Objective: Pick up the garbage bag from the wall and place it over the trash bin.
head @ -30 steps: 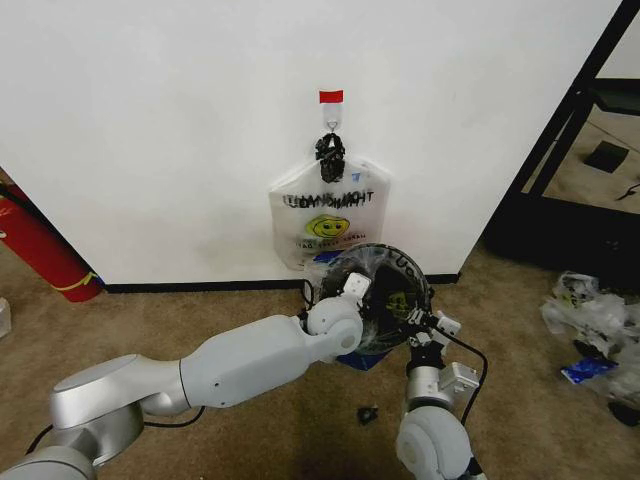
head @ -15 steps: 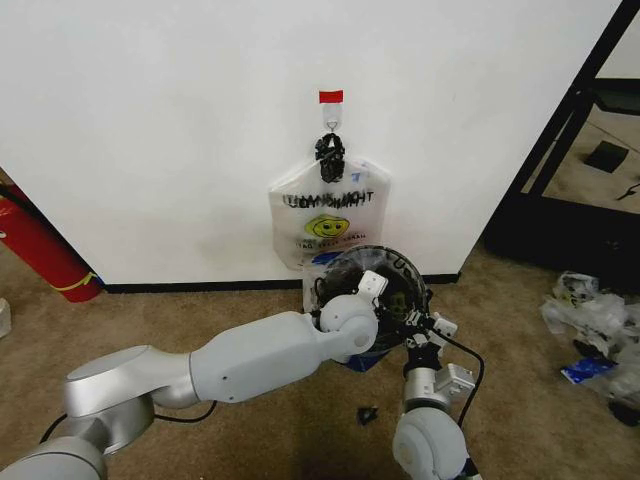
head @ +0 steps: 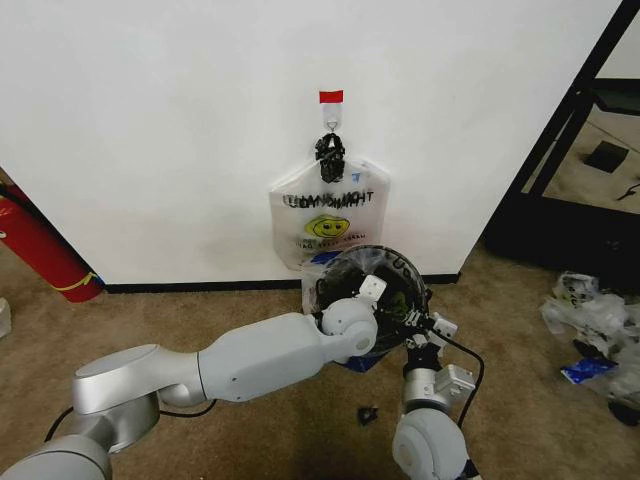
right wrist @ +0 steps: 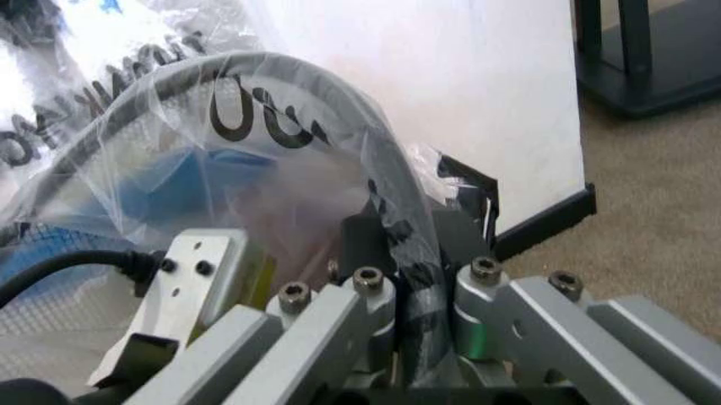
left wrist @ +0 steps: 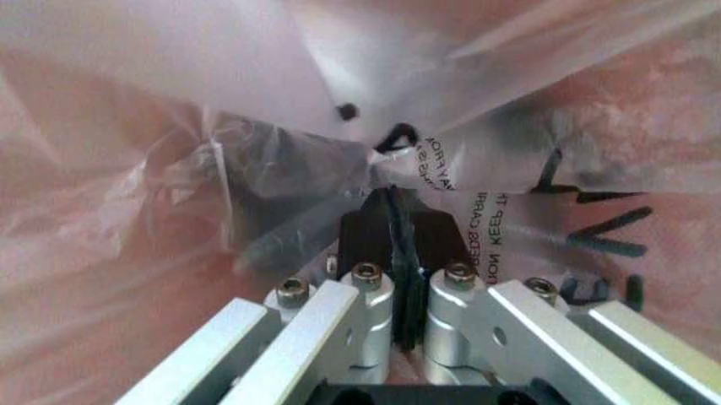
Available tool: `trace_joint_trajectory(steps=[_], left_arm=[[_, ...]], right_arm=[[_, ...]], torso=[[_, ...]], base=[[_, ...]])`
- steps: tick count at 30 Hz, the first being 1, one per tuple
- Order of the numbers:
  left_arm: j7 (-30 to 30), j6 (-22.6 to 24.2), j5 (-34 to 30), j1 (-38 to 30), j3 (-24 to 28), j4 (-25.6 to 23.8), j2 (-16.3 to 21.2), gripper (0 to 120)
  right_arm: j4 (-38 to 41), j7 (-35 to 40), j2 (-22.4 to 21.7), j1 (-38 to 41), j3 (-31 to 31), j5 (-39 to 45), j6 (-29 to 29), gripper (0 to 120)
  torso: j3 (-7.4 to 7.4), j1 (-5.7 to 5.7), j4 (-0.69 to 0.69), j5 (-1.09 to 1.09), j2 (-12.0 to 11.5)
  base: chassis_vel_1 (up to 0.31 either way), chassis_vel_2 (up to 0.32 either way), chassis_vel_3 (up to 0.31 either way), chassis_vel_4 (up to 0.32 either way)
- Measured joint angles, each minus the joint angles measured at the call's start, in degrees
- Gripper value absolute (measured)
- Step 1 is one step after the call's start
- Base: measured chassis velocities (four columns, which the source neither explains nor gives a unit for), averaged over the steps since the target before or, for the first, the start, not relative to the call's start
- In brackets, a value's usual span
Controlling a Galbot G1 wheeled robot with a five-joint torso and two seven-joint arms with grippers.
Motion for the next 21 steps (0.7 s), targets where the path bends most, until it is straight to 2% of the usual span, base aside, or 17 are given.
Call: trace_joint_trajectory(steps=[9, 15, 17, 21], left_arm=[[-0.3, 0.3, -0.1, 0.2, -0.5, 0.4, -0.8, 0], [-1.6, 0.0, -2.4, 0.3, -1.7, 0.4, -1.2, 26], [-1.7, -0.1, -2.6, 0.3, -1.8, 0.3, -1.3, 29], [-1.8, -0.1, -3.0, 0.4, -1.9, 0.3, -1.5, 46]], right_arm=[[0.4, 0.0, 0.0, -0.3, 0.0, 0.0, 0.0, 1], [0.4, -0.1, 0.0, -0.6, 0.0, -0.2, 0.1, 1], [0.4, -0.1, 0.0, -0.6, 0.0, -0.2, 0.2, 1], [0.4, -0.1, 0.1, -0.6, 0.0, -0.3, 0.2, 1]], torso=[[0.00, 0.00, 0.00, 0.00, 0.0], [0.00, 0.00, 0.00, 0.00, 0.0], [0.00, 0.00, 0.00, 0.00, 0.0], [0.00, 0.00, 0.00, 0.00, 0.0]], base=[[0.000, 0.000, 0.000, 0.000], [0.000, 0.000, 0.000, 0.000], [0.000, 0.000, 0.000, 0.000], [0.000, 0.000, 0.000, 0.000]])
